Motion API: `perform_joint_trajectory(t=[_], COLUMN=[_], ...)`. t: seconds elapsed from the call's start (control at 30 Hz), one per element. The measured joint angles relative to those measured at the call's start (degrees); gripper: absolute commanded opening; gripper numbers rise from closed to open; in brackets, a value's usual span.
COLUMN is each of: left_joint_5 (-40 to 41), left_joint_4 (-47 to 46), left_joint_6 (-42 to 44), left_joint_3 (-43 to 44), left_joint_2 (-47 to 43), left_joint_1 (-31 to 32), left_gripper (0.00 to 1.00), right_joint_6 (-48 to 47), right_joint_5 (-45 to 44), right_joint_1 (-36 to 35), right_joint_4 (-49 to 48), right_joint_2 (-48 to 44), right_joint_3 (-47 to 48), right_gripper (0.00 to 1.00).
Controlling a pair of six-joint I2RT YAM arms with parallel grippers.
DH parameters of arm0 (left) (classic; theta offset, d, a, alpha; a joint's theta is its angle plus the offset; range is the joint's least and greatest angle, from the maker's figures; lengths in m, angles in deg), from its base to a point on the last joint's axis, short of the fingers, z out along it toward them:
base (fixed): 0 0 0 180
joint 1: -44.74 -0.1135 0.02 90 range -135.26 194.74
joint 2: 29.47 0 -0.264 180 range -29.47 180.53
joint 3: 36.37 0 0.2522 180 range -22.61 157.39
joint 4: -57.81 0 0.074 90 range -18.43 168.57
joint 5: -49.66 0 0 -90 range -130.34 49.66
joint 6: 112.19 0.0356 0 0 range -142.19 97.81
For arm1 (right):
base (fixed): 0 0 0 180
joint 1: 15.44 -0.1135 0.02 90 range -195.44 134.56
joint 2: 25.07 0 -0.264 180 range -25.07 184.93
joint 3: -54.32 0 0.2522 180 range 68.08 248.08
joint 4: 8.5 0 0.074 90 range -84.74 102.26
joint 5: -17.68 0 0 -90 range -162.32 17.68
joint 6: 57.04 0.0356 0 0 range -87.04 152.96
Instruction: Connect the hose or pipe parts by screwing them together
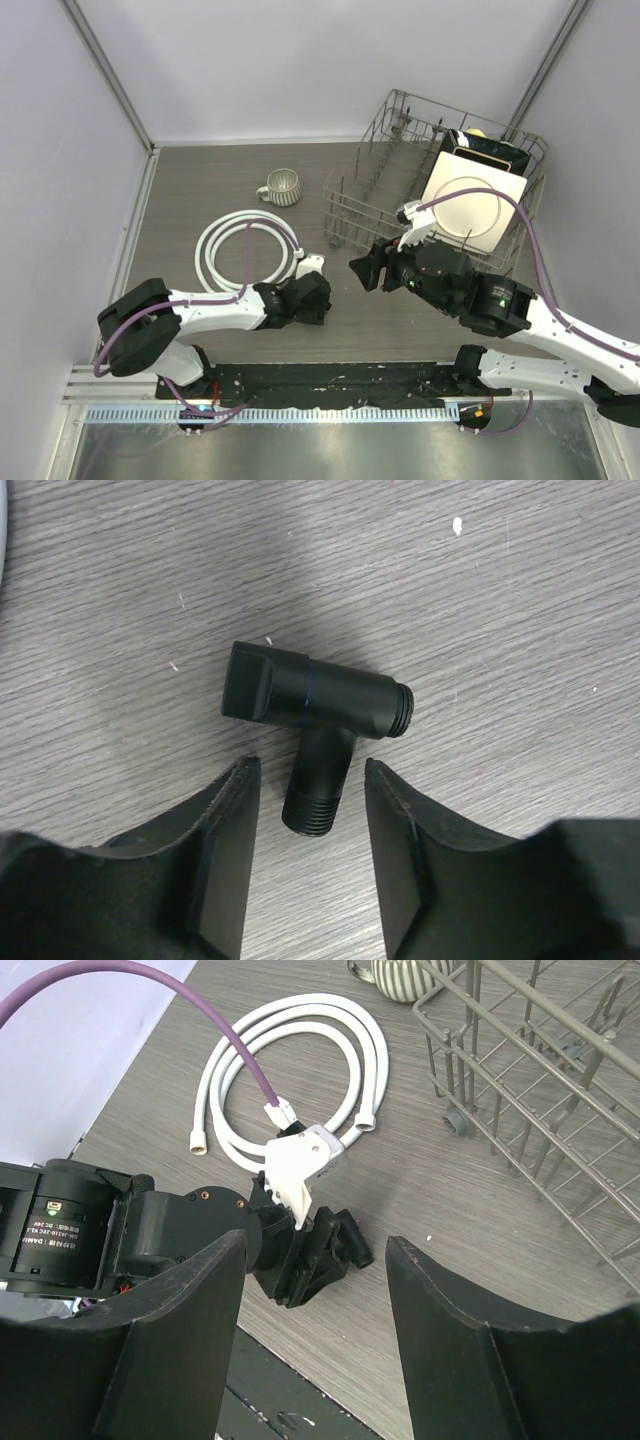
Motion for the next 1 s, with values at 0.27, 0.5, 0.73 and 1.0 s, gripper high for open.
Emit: perform_joint_trajectory(t=[0.27, 0.5, 0.73, 1.0], left_joint_5=[0.1, 0.2, 0.5, 0.3], left_joint_4=[0.0, 0.0, 1.6, 3.1], left_joint_6=[-0.1, -0.2, -0.3, 0.1], left_joint_3=[0.0, -0.1, -0.3, -0.5], left_joint_2=[0.1, 0.1, -0.9, -1.3], left_joint_1=[0.2, 0.2, 0.7, 0.9], left_gripper=[0.45, 0.47, 0.53, 0.44], right_joint_6=[0.3, 0.4, 0.4, 0.4], right_joint_5=[-0.4, -1.1, -1.0, -1.0], right_joint_1=[0.0, 0.0, 0.0, 0.0], right_joint_4=[-1.6, -4.0, -4.8, -5.2], right_joint_2=[-1.1, -2.0, -1.1, -0.3], right_joint_3=[-1.9, -2.0, -2.0, -2.0], right_gripper=[0.63, 0.63, 0.63, 0.63])
